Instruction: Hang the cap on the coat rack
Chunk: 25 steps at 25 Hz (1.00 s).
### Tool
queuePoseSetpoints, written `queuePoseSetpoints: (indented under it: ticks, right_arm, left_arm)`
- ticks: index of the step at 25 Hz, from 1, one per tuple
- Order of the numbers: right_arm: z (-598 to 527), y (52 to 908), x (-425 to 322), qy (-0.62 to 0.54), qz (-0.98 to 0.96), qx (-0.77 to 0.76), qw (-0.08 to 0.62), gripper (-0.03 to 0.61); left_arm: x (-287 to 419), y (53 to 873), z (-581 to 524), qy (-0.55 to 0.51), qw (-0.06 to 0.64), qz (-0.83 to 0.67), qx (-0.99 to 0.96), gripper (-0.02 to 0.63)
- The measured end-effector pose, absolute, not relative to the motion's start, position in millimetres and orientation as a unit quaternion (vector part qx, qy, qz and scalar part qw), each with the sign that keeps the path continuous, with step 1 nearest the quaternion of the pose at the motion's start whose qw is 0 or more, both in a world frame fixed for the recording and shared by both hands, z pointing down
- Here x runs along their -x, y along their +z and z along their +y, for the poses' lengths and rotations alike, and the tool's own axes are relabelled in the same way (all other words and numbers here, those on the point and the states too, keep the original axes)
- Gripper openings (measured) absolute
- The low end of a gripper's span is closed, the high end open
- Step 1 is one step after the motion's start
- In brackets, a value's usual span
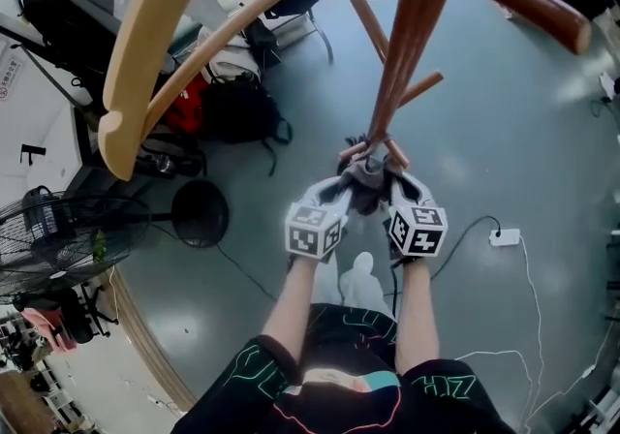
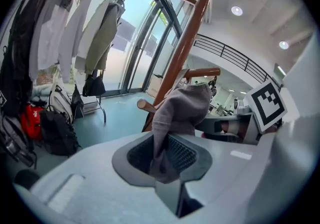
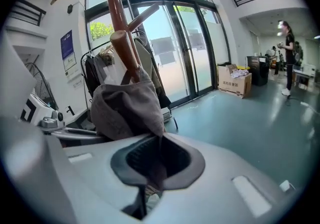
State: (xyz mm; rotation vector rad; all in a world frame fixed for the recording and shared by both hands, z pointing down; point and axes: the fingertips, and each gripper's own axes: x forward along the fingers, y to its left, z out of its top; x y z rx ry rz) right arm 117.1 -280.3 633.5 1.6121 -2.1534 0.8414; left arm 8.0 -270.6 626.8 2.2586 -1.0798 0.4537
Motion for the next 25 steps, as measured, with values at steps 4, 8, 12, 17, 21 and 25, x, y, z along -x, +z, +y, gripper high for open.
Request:
queuePoseSetpoints:
  ticks: [4, 8, 12, 17, 21, 25]
  right_arm:
    - [-280, 636, -122, 0.285, -0.748, -0.574, 0.173, 0.095]
    - [-274, 629, -136, 0.282, -0.747, -0.578, 0.167, 0.112]
    - [-264, 619, -145, 0.275, -0.755, -0.575, 0.152, 0.112]
    - [-257, 592, -150, 0.242, -0.779, -0.562, 0.134, 0.080]
    - [-254, 556, -160, 0.203, -0.793, -0.565, 0.100, 0.005]
    - [-254, 513, -165, 0.164, -0.811, -0.558, 0.065, 0.005]
  left_arm:
    - [-1, 632, -269, 0.180, 0.286, -0.420, -0.842, 0.108]
    - [3, 625, -270, 0.173, 0.274, -0.441, -0.837, 0.118]
    - [-1, 605, -269, 0.145, 0.256, -0.453, -0.841, 0.114]
    - [-10, 561, -271, 0.089, 0.220, -0.476, -0.847, 0.060]
    - [-20, 518, -269, 0.048, 0.181, -0.477, -0.859, 0.043]
    - [-28, 481, -268, 0.016, 0.149, -0.471, -0.869, 0.005]
